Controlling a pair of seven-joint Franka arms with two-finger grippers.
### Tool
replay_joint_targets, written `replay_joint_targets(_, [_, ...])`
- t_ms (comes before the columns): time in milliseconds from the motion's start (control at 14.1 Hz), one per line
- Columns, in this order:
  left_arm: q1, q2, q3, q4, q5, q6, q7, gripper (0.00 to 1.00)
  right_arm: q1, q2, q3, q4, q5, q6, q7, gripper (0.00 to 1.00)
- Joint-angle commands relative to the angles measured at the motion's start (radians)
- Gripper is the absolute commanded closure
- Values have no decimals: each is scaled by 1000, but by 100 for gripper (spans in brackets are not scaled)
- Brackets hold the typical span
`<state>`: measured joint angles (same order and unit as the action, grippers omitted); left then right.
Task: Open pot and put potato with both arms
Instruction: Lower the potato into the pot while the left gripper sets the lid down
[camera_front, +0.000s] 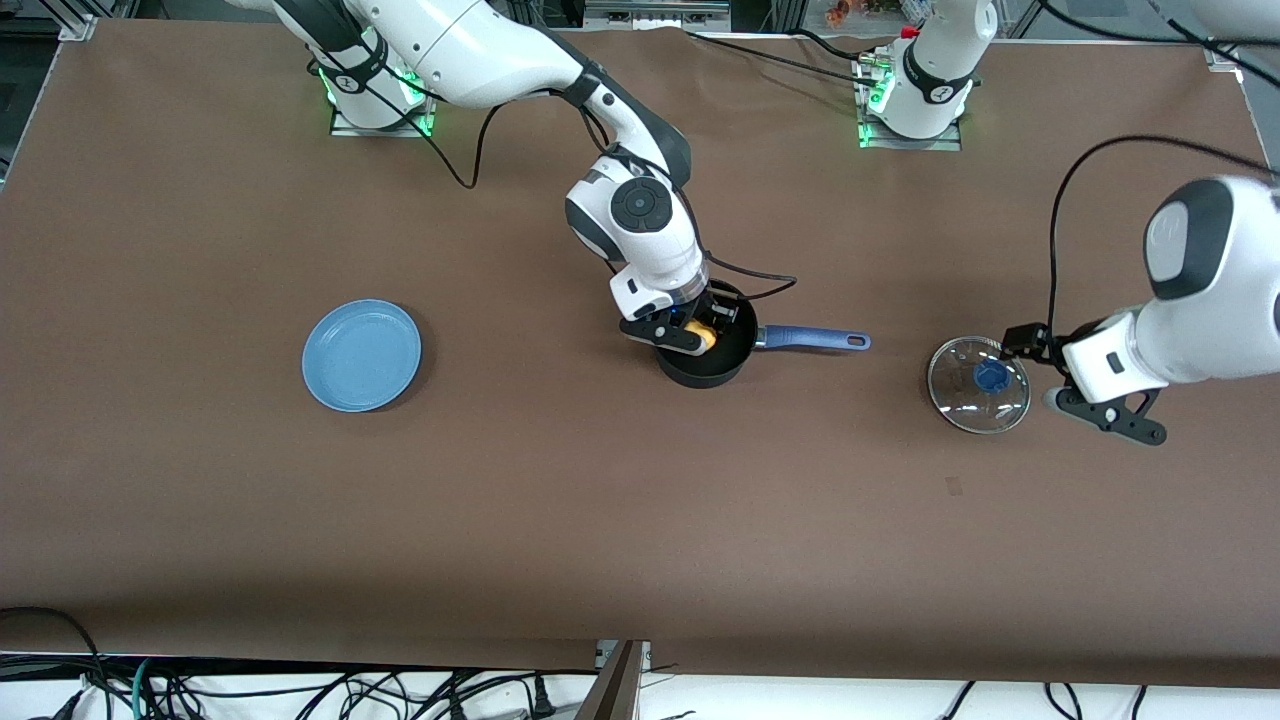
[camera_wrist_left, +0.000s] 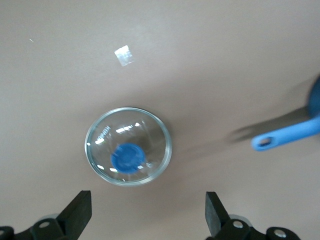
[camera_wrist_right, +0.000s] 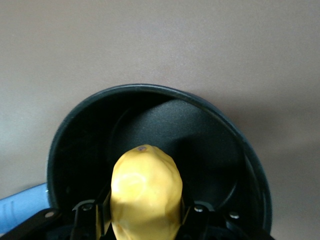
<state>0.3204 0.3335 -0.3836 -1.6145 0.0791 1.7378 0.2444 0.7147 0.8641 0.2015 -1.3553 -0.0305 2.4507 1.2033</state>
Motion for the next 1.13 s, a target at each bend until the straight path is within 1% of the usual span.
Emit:
replay_joint_targets(0, [6,-115,-60,-10,-10,-96,-124,0,9,18,-5,28,9,1,15,37])
replay_joint_targets(71, [6,-138,-63,-9,-10,-115,-128,0,9,15,-5,28,9,-2,18,10])
replay_joint_targets(142, [6,-160,-63,-10,-10,-119,-128,0,9,12,-5,30,9,-4,16,0])
replay_joint_targets(283, [5,-177,-55,-10,-13,-122,-141,0,2,3,-7,38,9,-7,15,0])
replay_joint_targets(354, [-6,-210,-52,-22,-13,-116,-161,0,0,-8,-7,38,11,-9,13,0])
replay_joint_targets(425, [-44,-227,-38,-24,-12,-122,-189,0,-3,-23,-7,38,7,-40,10,0])
replay_joint_targets(495, [-102,-250,13,-30,-12,-122,-218,0,-4,-34,-11,45,1,-105,-1,0])
replay_joint_targets(637, [-249,-287,177,-39,-12,-118,-237,0,-9,-68,-17,100,-3,-214,-23,0])
replay_joint_targets(708, [-282,-301,237,-39,-13,-103,-237,0,-21,-83,-17,111,-3,-263,-60,0])
replay_joint_targets(778, [-285,-309,256,-42,-13,-71,-235,0,-33,-102,-19,114,-5,-312,-111,0])
replay_joint_targets(920, [-288,-365,258,-100,-19,-52,-237,0,-66,-151,-24,114,-34,-395,-262,0])
replay_joint_targets(991, [-290,-381,259,-123,-45,-41,-250,0,-93,-177,-30,114,-34,-439,-321,0])
replay_joint_targets(1061, [-290,-386,258,-127,-57,-38,-310,0,-116,-195,-30,114,-35,-482,-385,0])
